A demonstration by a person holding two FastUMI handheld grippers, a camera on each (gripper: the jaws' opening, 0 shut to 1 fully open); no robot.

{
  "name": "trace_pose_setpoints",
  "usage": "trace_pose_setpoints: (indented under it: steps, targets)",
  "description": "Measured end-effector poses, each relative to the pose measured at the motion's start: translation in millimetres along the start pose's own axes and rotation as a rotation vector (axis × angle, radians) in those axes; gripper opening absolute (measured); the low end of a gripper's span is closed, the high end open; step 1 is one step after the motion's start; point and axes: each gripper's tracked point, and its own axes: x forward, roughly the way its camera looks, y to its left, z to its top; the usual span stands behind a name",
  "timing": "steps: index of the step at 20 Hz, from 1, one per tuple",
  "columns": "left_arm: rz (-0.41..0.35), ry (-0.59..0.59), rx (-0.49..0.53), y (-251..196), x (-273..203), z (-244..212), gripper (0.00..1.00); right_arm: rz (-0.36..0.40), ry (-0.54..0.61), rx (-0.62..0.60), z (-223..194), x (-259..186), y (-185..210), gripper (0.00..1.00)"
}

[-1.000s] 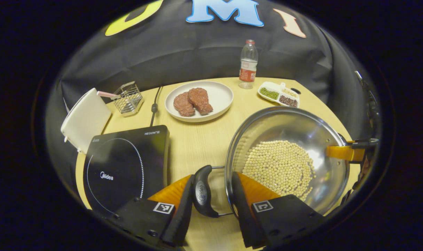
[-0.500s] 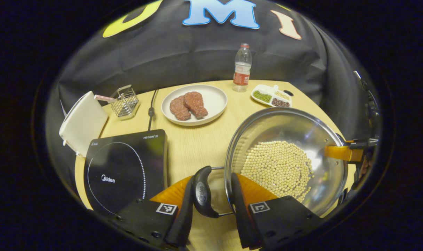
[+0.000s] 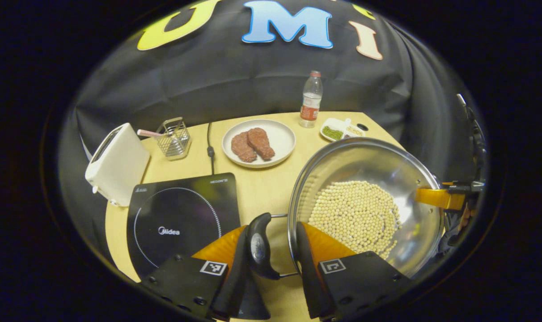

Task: First push the handle of the pot to place it horizontally, then grasp the pot with both hands and set it on the induction cooktop.

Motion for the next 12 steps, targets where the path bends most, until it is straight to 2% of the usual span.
trace_pose_setpoints:
  steps: [1, 3, 4, 9, 12]
  targets:
    - [-0.002, -0.001, -0.002, 4, -2, 0, 0.58, 0.001, -0.003, 0.001, -1, -4, 8, 0.55]
    - [0.000, -0.001, -0.004, 12, -8, -4, 0.58, 0.004, -0.001, -0.005, -4, -10, 24, 0.56]
    - [0.001, -0.001, -0.006, 16, -10, -5, 0.61, 0.006, -0.001, -0.008, -5, -12, 32, 0.55]
    - [0.017, -0.010, -0.018, 36, -20, -7, 0.58, 0.023, -0.005, -0.020, -8, -19, 72, 0.56]
    - [0.029, -0.016, -0.025, 47, -25, -7, 0.61, 0.042, -0.003, -0.031, -8, -18, 96, 0.55]
